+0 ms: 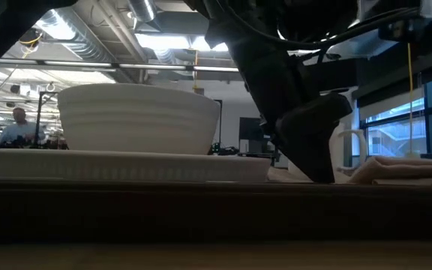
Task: Set up tray
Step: Put the brown napkin below the white mug on the brown serving tray
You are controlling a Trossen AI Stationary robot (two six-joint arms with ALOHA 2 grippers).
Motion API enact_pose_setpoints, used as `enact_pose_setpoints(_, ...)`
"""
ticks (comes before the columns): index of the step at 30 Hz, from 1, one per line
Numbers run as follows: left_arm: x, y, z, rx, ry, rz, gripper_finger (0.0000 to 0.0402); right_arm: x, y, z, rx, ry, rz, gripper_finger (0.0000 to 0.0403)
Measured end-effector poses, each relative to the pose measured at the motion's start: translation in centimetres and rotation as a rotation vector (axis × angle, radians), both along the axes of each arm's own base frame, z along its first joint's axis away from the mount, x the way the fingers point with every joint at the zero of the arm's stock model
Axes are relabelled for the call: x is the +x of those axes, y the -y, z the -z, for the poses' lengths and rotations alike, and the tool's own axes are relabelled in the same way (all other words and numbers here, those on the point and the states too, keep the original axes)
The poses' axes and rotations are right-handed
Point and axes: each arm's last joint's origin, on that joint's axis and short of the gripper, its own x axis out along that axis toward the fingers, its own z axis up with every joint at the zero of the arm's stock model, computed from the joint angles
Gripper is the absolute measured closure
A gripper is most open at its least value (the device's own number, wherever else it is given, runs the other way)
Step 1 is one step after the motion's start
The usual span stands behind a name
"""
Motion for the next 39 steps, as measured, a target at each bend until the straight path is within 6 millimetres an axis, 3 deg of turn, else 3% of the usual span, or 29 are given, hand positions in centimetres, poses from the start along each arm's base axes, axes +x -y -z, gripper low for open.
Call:
enact_pose_setpoints(2,0.0,0.0,0.0,0.005,-0.003,0.007,0.0218,0.1,-0.8,0.6,0.032,-0.061,-0.005,0.0293)
enact_pose_setpoints(8,-0.1,0.1,0.1,0.004,-0.008,0.006,0.0218,-0.5,-2.8,3.7,0.079,-0.366,0.299,0.0293)
enact_pose_setpoints(19,-0.1,0.1,0.1,0.002,-0.010,0.010,0.0218,1.8,-6.0,8.0,0.034,-0.544,0.404,0.0293)
enact_pose_setpoints(25,-0.1,0.2,0.1,-0.011,-0.014,0.018,0.0218,2.2,-6.3,9.6,0.026,-0.573,0.430,0.0293)
enact_pose_setpoints(33,-0.1,0.2,0.1,-0.011,-0.018,0.019,0.0218,1.3,-5.7,14.0,0.131,-0.480,0.403,0.0293)
enact_pose_setpoints(39,-0.2,0.2,0.1,-0.011,-0.019,0.020,0.0218,0.8,-5.4,16.3,0.180,-0.424,0.395,0.0293)
